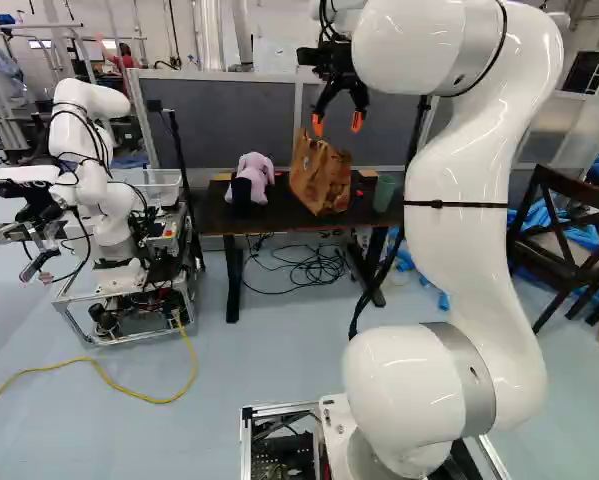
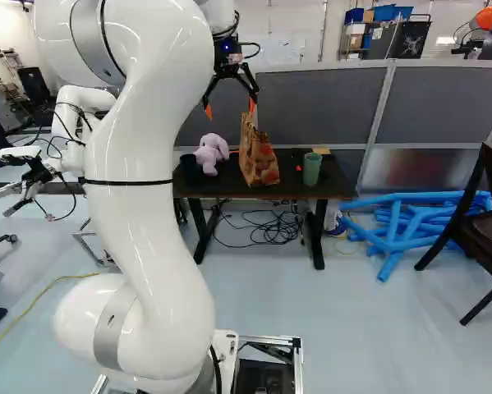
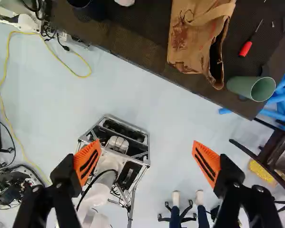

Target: Pick up the bag on the ground and place it on the table

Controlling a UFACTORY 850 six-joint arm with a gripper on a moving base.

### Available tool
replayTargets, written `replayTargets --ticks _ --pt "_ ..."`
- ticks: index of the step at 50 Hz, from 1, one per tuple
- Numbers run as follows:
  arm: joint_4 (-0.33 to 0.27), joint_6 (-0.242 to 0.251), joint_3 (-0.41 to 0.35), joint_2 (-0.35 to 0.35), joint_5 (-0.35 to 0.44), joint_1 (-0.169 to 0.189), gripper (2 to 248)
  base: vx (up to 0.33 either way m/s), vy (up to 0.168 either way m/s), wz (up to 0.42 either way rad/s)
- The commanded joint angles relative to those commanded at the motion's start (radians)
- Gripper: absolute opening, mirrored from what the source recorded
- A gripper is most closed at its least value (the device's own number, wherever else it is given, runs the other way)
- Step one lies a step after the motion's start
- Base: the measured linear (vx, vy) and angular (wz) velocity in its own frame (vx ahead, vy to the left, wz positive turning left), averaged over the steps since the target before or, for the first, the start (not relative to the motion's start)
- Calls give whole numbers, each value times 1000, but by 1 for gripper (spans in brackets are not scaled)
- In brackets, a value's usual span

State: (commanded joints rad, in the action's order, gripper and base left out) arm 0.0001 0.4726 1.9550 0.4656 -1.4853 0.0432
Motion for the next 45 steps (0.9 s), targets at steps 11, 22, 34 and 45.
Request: replayTargets --ticks 11,22,34,45 --pt "0 0 0 0 0 0 247 0 0 0" --pt "0 -2 -7 -3 9 0 247 0 0 0" --pt "0 -7 -27 -11 34 -1 247 0 0 0" --pt "0 -14 -57 -23 72 -1 247 0 0 0"
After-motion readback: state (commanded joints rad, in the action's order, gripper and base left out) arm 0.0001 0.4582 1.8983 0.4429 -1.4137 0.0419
